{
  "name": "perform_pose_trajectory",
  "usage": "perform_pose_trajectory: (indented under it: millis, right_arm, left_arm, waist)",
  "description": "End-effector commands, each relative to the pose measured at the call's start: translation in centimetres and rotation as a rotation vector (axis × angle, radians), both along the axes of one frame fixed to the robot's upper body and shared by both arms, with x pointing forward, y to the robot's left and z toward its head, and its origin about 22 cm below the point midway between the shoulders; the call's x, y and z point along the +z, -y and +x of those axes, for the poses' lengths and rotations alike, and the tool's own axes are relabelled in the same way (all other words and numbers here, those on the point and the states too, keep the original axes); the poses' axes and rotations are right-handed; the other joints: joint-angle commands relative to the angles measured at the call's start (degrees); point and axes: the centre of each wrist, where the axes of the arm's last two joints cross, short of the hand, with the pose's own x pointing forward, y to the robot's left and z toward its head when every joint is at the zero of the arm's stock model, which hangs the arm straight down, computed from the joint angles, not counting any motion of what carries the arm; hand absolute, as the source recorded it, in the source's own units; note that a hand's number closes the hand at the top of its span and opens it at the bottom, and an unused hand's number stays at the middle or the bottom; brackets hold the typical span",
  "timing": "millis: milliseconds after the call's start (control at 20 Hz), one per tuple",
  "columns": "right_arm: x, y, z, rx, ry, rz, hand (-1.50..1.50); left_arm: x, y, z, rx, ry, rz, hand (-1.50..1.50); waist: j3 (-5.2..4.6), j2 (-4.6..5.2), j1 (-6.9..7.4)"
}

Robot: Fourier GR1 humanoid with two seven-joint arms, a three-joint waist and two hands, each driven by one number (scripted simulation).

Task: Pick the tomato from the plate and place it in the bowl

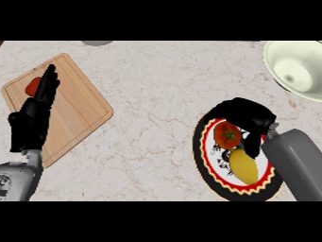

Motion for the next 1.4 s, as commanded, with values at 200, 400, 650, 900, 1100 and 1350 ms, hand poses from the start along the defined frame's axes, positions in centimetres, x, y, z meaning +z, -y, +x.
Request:
perform_pose_trajectory:
  millis: [200, 400, 650, 900, 1100, 1350]
  right_arm:
    - [-2.0, -0.7, 0.4, 0.055, 0.069, 0.043, 1.5]
    - [-2.8, -0.1, 0.6, 0.055, 0.054, 0.098, 1.5]
    - [-1.2, -4.7, 0.9, -0.188, 0.003, 0.114, 1.5]
    - [-1.9, -8.5, 2.5, -0.672, -0.079, 0.108, 1.5]
    - [2.3, -11.3, 4.0, -0.871, 0.006, 0.183, 1.5]
    - [7.9, -14.6, 4.3, -1.016, 0.2, 0.478, 1.5]
  left_arm:
    - [1.0, -0.7, 1.3, 0.017, -0.011, 0.006, 0.0]
    - [2.8, -1.3, 1.1, 0.01, 0.006, 0.012, 0.0]
    - [0.2, -0.6, 0.0, 0.009, -0.004, 0.008, 0.0]
    - [1.1, 0.3, 0.5, -0.039, 0.009, 0.018, 0.0]
    - [1.3, 1.7, 0.9, -0.066, 0.003, 0.004, 0.0]
    - [1.2, 1.4, 1.2, -0.065, -0.007, 0.004, 0.0]
  waist:
    - [0.66, 0.46, 0.03]
    - [0.68, 0.49, 0.21]
    - [0.57, 0.25, -0.06]
    - [0.51, 1.06, 2.97]
    - [0.66, 0.69, 4.05]
    - [0.63, 0.58, 3.94]
